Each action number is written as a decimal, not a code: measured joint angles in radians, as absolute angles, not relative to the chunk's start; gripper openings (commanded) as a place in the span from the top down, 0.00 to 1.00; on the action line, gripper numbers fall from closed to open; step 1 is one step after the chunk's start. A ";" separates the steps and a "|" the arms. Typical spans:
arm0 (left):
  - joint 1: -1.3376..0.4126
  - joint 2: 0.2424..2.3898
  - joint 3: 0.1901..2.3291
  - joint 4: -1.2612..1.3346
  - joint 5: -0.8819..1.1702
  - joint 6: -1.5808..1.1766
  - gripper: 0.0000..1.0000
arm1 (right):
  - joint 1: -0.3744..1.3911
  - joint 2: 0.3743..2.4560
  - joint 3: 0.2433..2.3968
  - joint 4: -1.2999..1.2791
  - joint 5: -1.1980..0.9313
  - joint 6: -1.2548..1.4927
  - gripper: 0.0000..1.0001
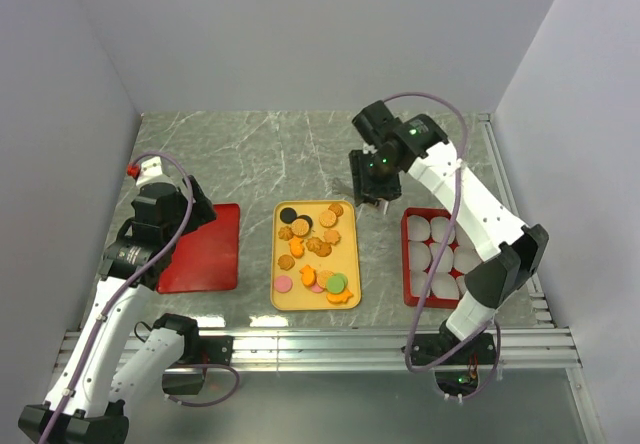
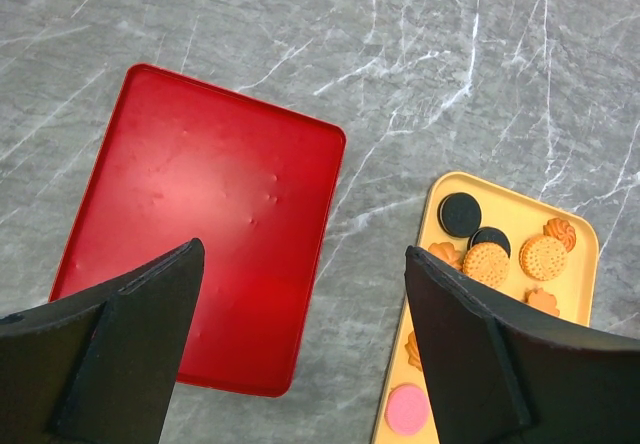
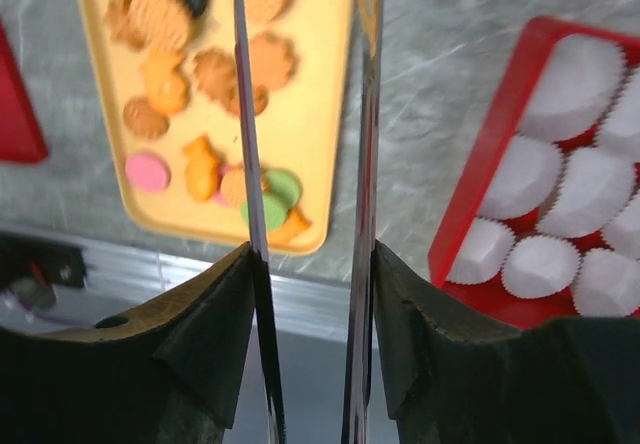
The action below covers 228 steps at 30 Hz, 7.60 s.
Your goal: Pack the cookies
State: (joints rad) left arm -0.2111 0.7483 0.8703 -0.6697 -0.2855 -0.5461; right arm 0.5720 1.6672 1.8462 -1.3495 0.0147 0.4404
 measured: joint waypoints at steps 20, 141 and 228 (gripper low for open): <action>-0.211 0.728 0.870 -0.670 -0.286 -0.547 0.12 | 0.885 1.861 1.932 -1.351 0.060 0.486 0.38; -0.319 0.769 0.868 -0.670 -0.294 -0.555 0.13 | 0.316 1.260 1.289 -1.294 0.117 0.540 0.41; -0.321 0.715 0.868 -0.678 -0.365 -0.591 0.13 | 0.830 1.931 1.851 -1.347 0.126 0.489 0.46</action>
